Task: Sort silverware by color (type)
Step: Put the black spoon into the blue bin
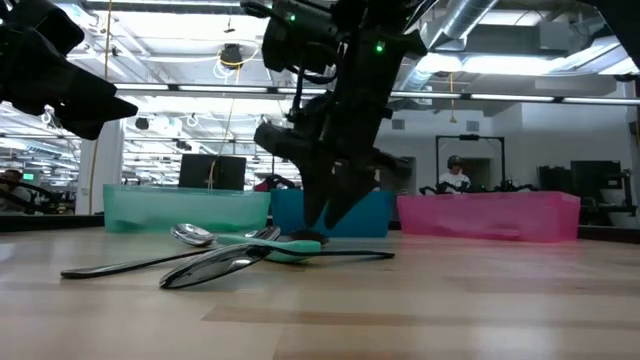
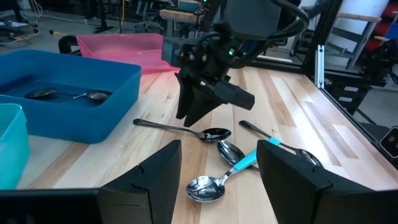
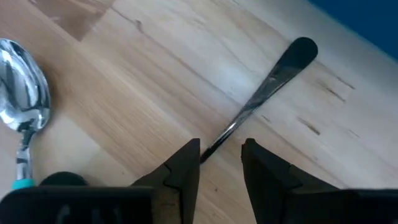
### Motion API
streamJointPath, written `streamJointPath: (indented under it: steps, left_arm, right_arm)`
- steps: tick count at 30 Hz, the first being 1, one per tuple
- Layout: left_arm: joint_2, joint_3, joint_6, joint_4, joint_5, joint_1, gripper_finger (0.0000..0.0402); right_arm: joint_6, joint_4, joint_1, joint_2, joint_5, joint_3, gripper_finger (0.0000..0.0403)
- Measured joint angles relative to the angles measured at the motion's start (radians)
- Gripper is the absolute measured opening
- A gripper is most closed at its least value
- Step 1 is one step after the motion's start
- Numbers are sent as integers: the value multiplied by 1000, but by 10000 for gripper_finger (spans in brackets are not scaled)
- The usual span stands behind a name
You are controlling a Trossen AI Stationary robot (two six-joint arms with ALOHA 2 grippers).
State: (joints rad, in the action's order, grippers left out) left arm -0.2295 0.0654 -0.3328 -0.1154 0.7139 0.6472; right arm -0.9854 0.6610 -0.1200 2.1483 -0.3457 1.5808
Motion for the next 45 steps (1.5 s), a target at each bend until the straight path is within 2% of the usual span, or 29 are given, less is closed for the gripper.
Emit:
streamJointPath:
  steps: [18,27,31,45]
  left_arm:
    - [0,0,-1,0,1,0,194]
    - [0,0,-2,0,1,0,194]
    - [0,0,-2,0,1,0,194]
    - [0,0,-8,0,1,0,194]
  right_arm:
    - [-10,-71,-6,58,-4,6,141]
    - [21,-63,-15,41,-2,1,139]
    - [21,-44,-27,18,-50,-2,132]
    - [-52,14,-35,18,-68,0,127]
